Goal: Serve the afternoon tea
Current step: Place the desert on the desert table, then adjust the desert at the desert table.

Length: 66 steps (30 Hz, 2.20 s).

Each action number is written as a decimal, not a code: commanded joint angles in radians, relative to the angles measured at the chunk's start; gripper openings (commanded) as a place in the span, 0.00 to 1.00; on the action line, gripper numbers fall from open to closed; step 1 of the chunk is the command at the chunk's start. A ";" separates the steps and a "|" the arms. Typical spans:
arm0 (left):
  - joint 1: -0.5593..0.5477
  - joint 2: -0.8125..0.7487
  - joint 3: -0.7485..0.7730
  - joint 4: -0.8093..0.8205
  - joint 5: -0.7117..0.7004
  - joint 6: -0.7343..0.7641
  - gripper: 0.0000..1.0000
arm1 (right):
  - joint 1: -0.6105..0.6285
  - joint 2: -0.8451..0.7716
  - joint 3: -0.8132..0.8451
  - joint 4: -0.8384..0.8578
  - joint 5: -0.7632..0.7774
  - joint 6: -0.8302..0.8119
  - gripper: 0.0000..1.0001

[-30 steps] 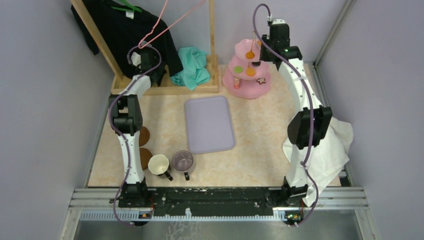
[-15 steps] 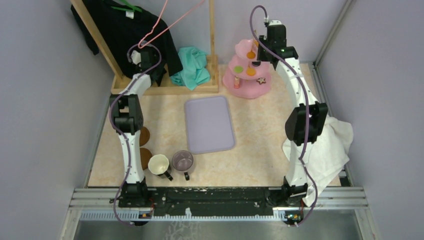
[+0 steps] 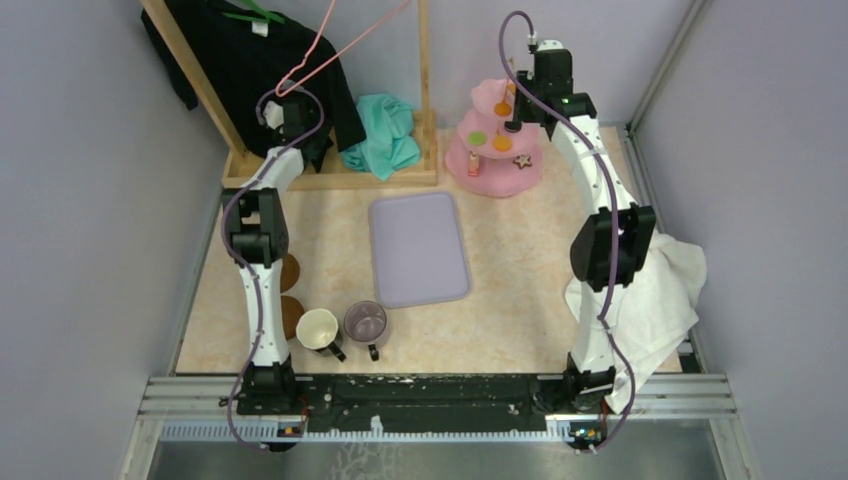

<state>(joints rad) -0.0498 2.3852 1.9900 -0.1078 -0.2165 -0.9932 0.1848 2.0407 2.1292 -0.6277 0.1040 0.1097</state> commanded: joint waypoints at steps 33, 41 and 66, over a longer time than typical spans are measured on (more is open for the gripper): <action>-0.007 0.009 0.044 -0.004 -0.002 0.018 0.70 | -0.007 -0.178 -0.077 0.113 0.044 -0.032 0.38; -0.014 0.000 0.032 0.001 -0.003 0.018 0.70 | -0.005 -0.227 -0.128 0.128 0.038 -0.037 0.38; -0.024 -0.032 -0.001 0.016 -0.006 0.021 0.70 | 0.032 -0.467 -0.288 0.203 0.083 -0.095 0.32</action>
<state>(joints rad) -0.0662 2.3955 2.0010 -0.1112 -0.2169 -0.9920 0.1993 1.7138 1.8572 -0.4953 0.1497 0.0303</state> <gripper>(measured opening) 0.702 0.325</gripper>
